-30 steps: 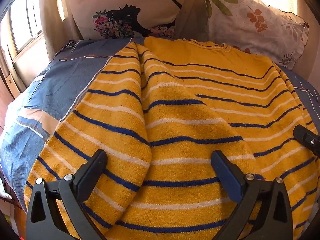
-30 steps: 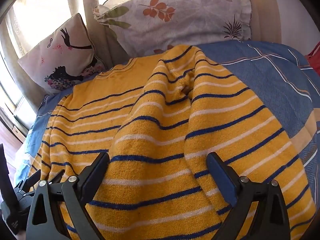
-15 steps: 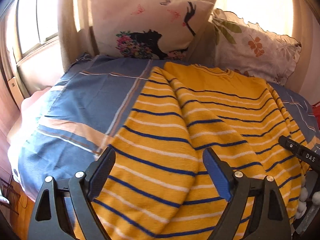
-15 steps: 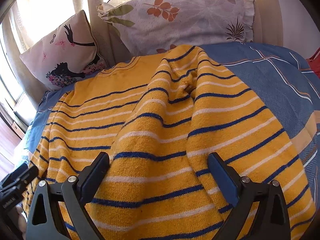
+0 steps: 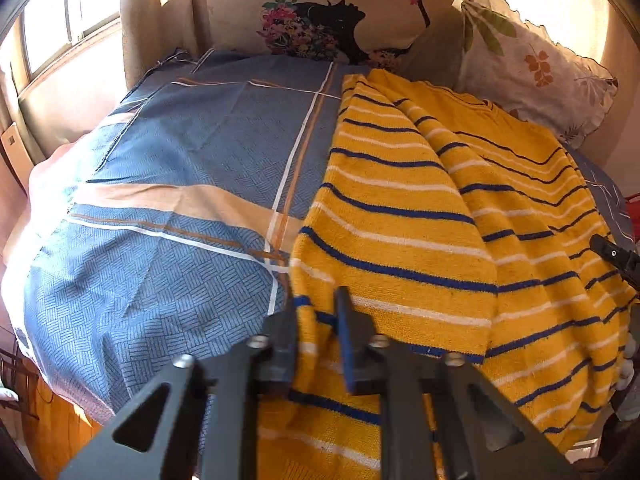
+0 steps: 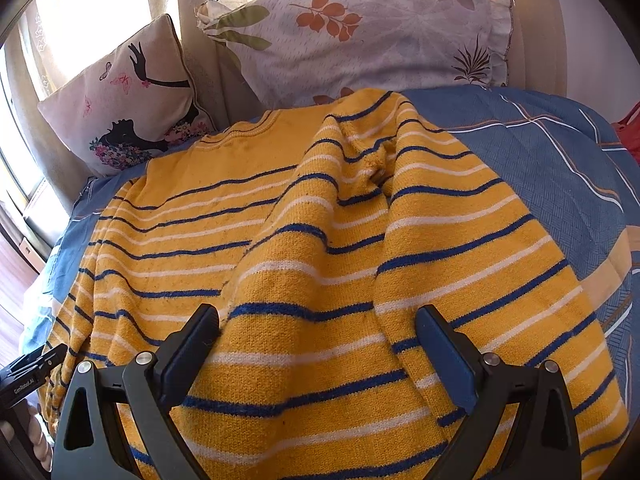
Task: Fold small clothes
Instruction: 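Grasp a sleeve with the left gripper and pull it outward to spread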
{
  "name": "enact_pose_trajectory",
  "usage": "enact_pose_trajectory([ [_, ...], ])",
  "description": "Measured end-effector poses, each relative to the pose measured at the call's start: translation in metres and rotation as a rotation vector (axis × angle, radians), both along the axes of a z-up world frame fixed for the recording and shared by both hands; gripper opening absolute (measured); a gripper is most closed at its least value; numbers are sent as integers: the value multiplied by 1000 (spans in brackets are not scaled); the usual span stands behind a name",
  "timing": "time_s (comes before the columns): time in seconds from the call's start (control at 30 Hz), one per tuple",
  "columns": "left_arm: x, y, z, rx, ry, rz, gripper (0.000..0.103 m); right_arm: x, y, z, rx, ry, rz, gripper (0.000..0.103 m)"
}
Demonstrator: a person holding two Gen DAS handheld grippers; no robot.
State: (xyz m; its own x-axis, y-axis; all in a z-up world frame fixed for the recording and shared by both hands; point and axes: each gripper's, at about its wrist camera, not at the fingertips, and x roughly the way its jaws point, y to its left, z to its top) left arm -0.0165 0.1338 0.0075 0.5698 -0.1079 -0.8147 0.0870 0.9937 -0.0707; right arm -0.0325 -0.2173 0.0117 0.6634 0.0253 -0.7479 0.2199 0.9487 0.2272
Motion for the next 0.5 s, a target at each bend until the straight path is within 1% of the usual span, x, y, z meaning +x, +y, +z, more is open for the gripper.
enact_pose_trajectory([
  [0.03, 1, 3, 4, 1, -1, 4, 7, 0, 0, 0, -1, 1, 0, 101],
  [0.07, 2, 9, 8, 27, -10, 25, 7, 0, 0, 0, -1, 1, 0, 101],
  [0.1, 5, 15, 12, 81, -24, 62, 7, 0, 0, 0, -4, 2, 1, 101],
  [0.13, 10, 23, 18, 153, -45, 109, 7, 0, 1, 0, -9, 3, 2, 101],
  [0.17, 15, 33, 24, 228, -66, 165, 7, 0, 1, 0, -10, 4, 2, 101],
  [0.2, 21, 44, 30, 287, -81, 221, 7, 1, 1, 0, -12, 6, 3, 101],
  [0.3, 40, 85, 45, 370, -94, 382, 7, 2, 2, 0, -14, 8, 4, 101],
  [0.33, 44, 97, 47, 379, -92, 421, 8, 2, 2, 0, -13, 8, 3, 101],
  [0.37, 47, 106, 49, 365, -88, 442, 8, 2, 2, 0, -12, 7, 3, 101],
  [0.43, 42, 114, 55, 281, -93, 436, 8, 2, 2, 0, -9, 6, 2, 101],
  [0.47, 38, 114, 56, 248, -106, 427, 10, 2, 2, 0, -5, 4, 2, 101],
  [0.5, 32, 109, 58, 235, -118, 415, 12, 2, 1, 0, 0, 2, 2, 101],
])
